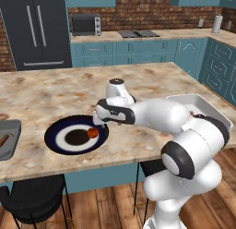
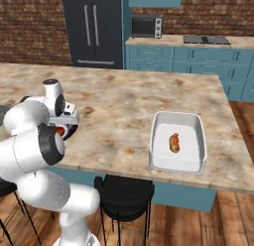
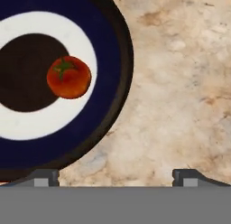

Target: Place one cooked food and one vegetable from the large plate to each tupperware container.

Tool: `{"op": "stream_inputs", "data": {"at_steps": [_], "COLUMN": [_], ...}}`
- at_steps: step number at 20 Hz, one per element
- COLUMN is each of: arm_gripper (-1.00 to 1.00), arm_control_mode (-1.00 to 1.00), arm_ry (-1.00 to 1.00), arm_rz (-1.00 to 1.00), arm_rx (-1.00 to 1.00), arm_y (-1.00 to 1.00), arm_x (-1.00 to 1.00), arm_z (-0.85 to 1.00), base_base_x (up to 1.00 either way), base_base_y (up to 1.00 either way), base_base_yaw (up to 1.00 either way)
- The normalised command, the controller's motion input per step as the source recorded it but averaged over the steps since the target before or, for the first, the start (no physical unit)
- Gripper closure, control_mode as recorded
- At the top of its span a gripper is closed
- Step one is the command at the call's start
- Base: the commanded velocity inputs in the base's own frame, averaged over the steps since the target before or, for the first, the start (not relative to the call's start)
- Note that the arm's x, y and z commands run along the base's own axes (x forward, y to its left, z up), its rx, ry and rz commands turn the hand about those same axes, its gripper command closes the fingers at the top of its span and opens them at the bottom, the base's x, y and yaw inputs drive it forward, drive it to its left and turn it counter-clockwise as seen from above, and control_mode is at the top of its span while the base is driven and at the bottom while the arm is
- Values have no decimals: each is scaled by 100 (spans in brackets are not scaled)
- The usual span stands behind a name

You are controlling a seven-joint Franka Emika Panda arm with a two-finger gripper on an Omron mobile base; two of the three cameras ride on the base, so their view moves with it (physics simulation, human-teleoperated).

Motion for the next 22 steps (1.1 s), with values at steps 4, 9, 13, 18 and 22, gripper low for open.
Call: {"op": "stream_inputs", "data": {"at_steps": [4, 9, 13, 18, 22], "arm_gripper": [-100, -100, -100, -100, -100], "arm_control_mode": [-100, -100, -100, -100, -100], "arm_ry": [11, 5, 2, 7, 1], "arm_rz": [0, 0, 0, 0, 0], "arm_rx": [3, 2, 0, 0, 0], "arm_y": [89, 52, -5, -17, 20], "arm_x": [37, 32, 12, 16, 25], "arm_z": [-34, -45, -8, -44, -40], "base_base_x": [0, 0, 0, 0, 0], "base_base_y": [0, 0, 0, 0, 0], "base_base_yaw": [0, 0, 0, 0, 0]}}
